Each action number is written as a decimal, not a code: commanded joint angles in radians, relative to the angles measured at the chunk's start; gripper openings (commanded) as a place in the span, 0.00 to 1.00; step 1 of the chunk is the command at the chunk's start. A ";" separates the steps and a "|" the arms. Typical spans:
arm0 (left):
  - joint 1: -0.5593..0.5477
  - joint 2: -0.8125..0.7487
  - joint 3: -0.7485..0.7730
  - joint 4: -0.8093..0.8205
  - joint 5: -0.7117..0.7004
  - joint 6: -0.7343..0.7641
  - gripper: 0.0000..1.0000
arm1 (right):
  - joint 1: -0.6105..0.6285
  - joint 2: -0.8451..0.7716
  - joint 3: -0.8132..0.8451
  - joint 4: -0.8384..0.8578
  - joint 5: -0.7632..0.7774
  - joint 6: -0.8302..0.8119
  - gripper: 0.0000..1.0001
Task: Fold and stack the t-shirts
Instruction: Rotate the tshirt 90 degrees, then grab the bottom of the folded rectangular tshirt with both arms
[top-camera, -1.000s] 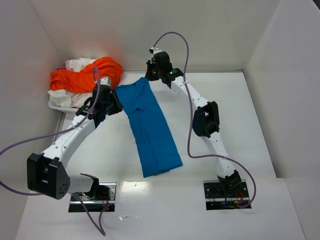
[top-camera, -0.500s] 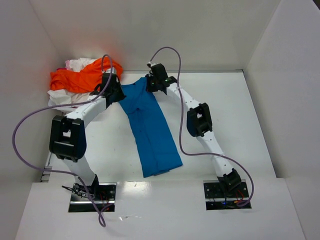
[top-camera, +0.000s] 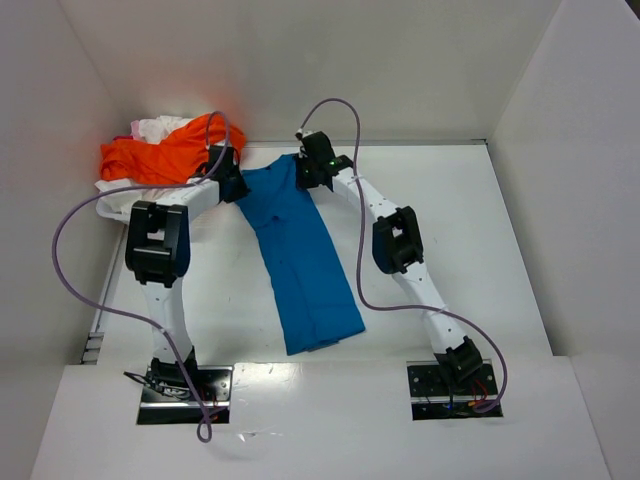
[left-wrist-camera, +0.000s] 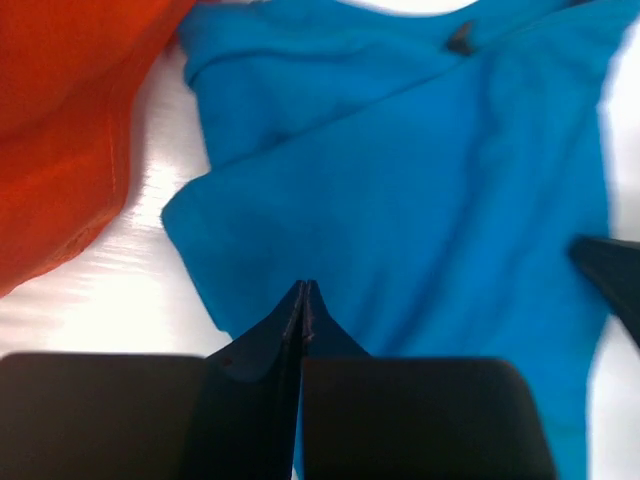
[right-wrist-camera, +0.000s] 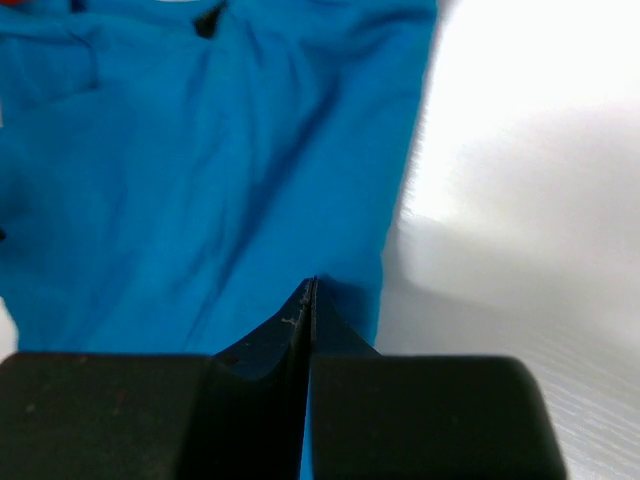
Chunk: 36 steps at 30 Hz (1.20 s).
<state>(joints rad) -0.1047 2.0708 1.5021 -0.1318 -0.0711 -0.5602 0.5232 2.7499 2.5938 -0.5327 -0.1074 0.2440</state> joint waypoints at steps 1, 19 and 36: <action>0.013 0.058 0.061 0.011 0.013 -0.023 0.00 | -0.014 0.017 0.049 -0.056 0.038 -0.032 0.01; -0.009 0.350 0.443 -0.241 0.093 0.089 0.03 | -0.014 -0.039 -0.072 -0.122 0.161 -0.097 0.02; -0.159 0.655 1.066 -0.543 0.171 0.195 0.10 | -0.170 -0.242 -0.377 -0.007 0.179 -0.046 0.00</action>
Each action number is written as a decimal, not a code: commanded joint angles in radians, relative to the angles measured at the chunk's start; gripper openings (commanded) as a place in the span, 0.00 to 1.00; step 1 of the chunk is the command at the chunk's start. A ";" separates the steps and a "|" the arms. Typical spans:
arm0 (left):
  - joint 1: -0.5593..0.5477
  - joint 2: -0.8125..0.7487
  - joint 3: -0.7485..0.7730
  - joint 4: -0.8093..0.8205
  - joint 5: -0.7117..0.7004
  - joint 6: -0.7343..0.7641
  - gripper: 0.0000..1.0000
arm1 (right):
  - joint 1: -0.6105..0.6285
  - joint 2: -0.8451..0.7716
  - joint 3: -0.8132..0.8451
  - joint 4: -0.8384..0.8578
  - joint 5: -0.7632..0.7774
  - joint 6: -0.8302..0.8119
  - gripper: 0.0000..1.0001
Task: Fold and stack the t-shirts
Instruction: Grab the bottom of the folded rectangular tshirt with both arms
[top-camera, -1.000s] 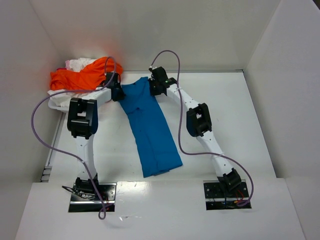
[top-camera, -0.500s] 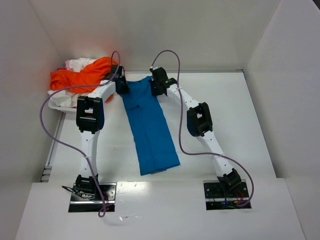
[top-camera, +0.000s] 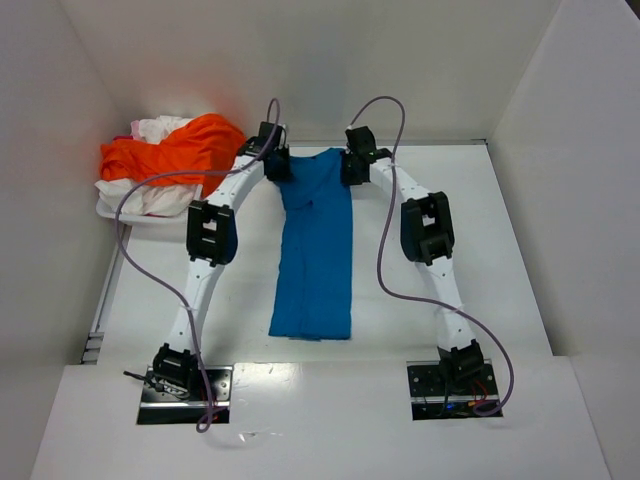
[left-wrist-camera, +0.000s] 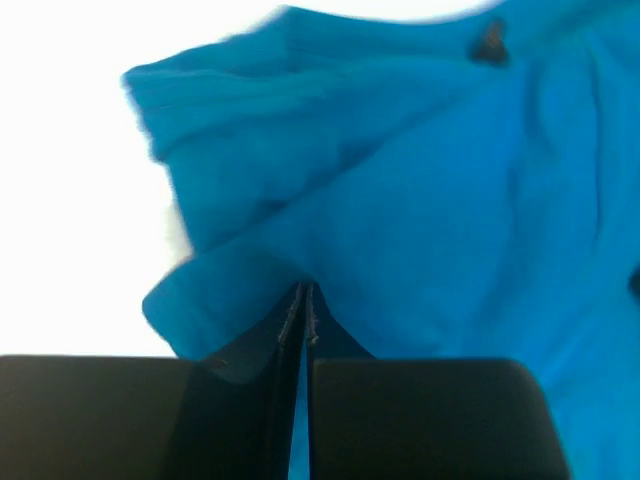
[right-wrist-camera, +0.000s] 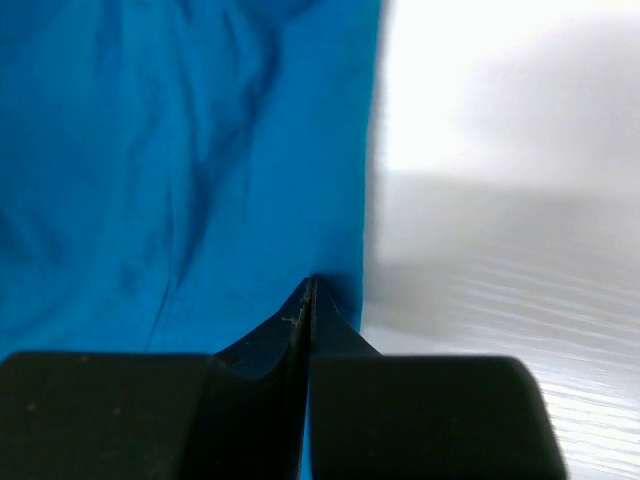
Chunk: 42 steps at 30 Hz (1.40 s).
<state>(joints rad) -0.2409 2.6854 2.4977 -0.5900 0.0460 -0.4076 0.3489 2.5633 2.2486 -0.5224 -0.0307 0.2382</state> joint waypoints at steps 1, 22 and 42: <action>-0.035 0.053 0.105 -0.094 0.054 0.043 0.10 | -0.008 -0.055 -0.032 -0.018 0.103 -0.049 0.00; 0.015 -0.163 0.077 -0.152 -0.003 0.128 0.86 | -0.030 -0.374 -0.205 0.114 -0.133 -0.005 0.57; -0.233 -1.182 -1.445 0.148 0.272 -0.055 0.96 | 0.073 -1.145 -1.262 0.167 -0.133 0.252 0.88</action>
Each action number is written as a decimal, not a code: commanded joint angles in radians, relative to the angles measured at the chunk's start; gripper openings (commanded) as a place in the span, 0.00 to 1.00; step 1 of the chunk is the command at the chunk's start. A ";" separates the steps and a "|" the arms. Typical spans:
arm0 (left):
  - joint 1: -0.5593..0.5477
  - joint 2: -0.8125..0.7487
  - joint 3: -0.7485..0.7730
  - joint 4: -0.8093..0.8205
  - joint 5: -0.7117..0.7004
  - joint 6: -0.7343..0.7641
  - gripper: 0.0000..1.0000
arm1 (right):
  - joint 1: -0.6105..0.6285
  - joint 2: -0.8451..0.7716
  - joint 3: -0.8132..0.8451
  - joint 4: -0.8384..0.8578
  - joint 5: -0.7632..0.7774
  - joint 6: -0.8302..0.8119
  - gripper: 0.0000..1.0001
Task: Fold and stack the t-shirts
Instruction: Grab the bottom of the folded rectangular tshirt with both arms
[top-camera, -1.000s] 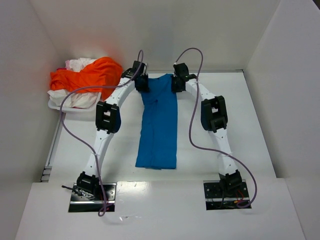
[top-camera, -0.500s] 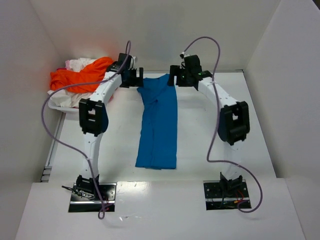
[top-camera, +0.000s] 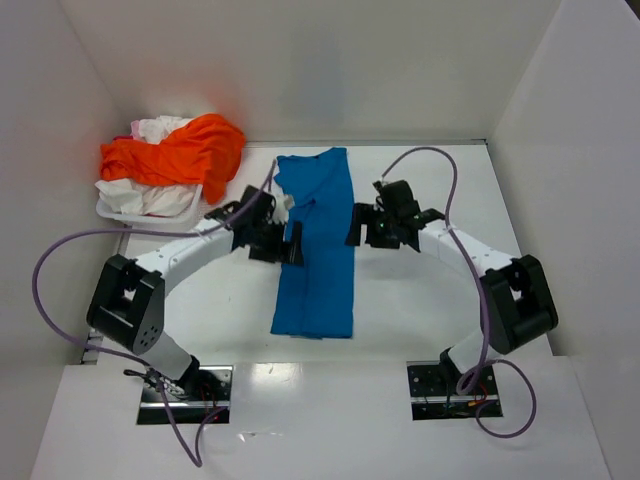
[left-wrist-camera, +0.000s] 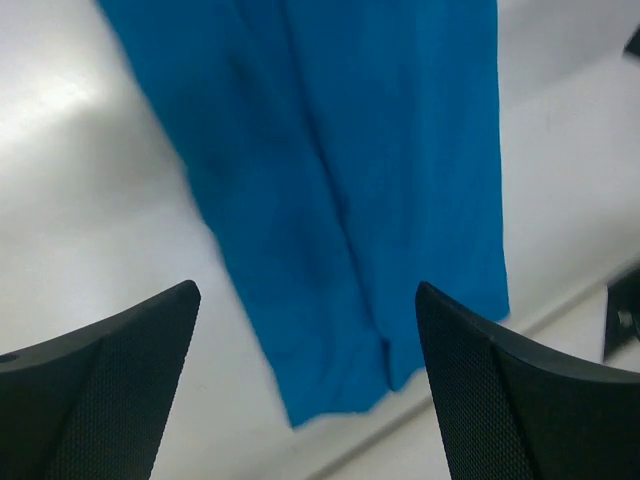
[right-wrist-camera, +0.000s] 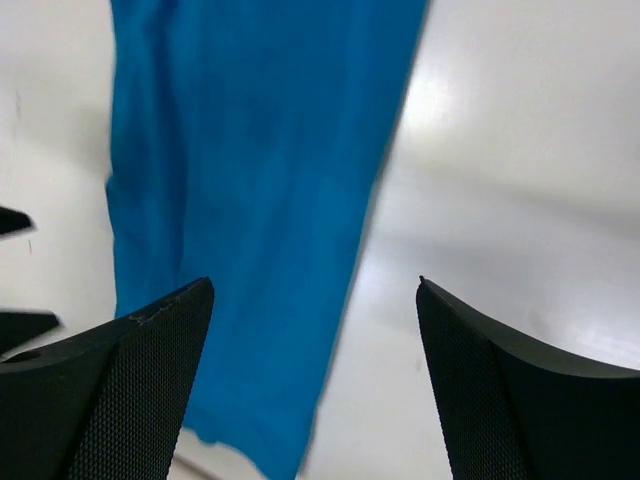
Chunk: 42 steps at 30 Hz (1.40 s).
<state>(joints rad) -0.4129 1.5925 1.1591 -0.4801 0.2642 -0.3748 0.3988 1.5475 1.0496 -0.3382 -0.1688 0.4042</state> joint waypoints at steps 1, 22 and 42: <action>-0.082 -0.113 -0.139 0.049 0.053 -0.137 0.96 | 0.023 -0.154 -0.092 -0.018 -0.007 0.106 0.88; -0.210 -0.497 -0.570 0.077 -0.095 -0.519 0.88 | 0.295 -0.538 -0.534 -0.068 -0.023 0.459 0.80; -0.210 -0.370 -0.605 0.167 -0.125 -0.509 0.88 | 0.388 -0.365 -0.539 0.042 -0.008 0.499 0.66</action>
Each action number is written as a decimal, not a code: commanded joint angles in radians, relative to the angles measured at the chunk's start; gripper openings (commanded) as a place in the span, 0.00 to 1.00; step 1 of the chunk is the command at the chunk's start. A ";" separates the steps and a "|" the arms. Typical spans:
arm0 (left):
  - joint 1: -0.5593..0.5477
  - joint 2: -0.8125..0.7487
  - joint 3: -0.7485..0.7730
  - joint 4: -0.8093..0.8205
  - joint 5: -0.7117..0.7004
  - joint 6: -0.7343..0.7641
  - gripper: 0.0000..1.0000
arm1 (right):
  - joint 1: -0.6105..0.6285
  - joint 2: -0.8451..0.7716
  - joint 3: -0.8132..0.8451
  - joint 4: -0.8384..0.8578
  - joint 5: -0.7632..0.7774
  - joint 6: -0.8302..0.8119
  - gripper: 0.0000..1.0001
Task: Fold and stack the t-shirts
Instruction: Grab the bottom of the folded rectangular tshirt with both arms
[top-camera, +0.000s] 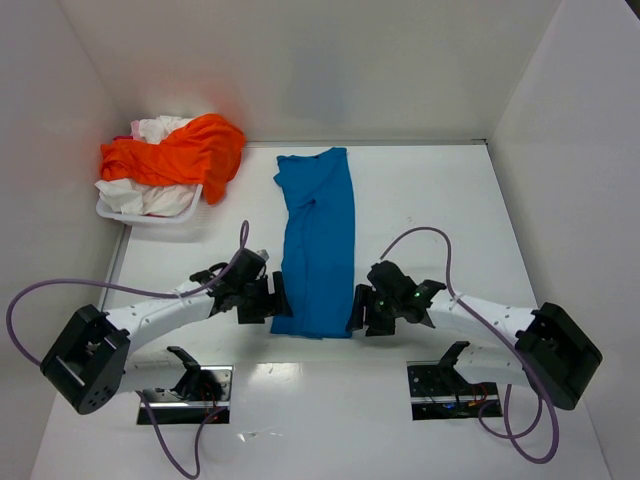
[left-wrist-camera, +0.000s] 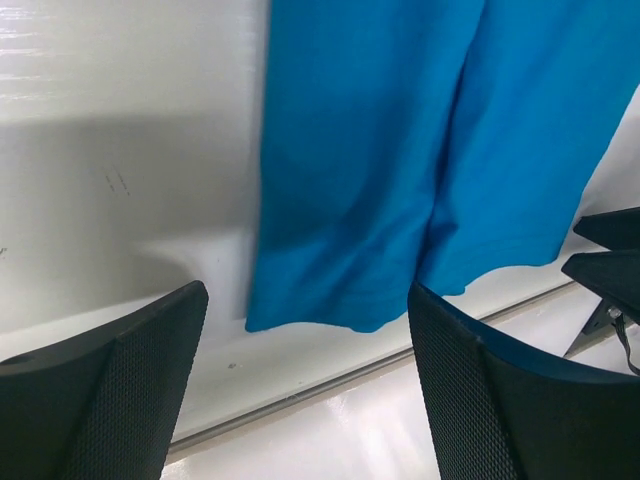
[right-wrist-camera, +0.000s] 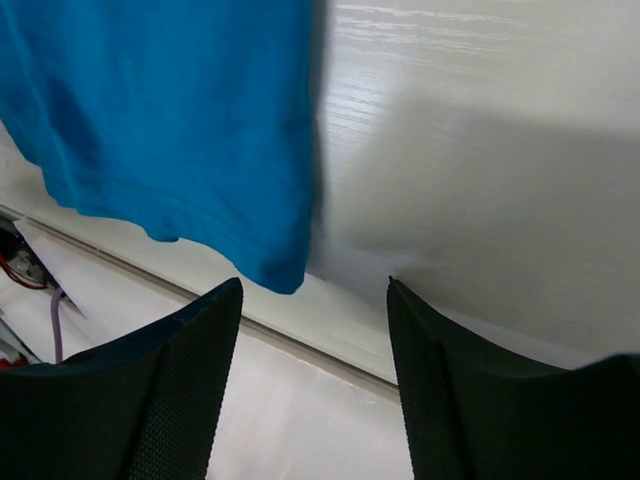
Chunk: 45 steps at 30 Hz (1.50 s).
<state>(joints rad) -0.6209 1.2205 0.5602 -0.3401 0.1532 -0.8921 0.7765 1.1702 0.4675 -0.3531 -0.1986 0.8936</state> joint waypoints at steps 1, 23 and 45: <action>-0.002 0.002 -0.006 0.038 -0.014 0.009 0.88 | 0.010 0.013 0.043 0.068 0.022 0.010 0.65; -0.002 -0.059 -0.043 -0.002 -0.034 -0.001 0.82 | 0.112 0.194 0.105 0.068 0.105 0.048 0.07; -0.002 0.068 -0.112 0.151 0.089 -0.060 0.61 | 0.112 0.128 0.091 0.020 0.157 0.048 0.03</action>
<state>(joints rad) -0.6209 1.2732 0.4942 -0.1658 0.2489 -0.9302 0.8791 1.3125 0.5388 -0.3157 -0.0891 0.9455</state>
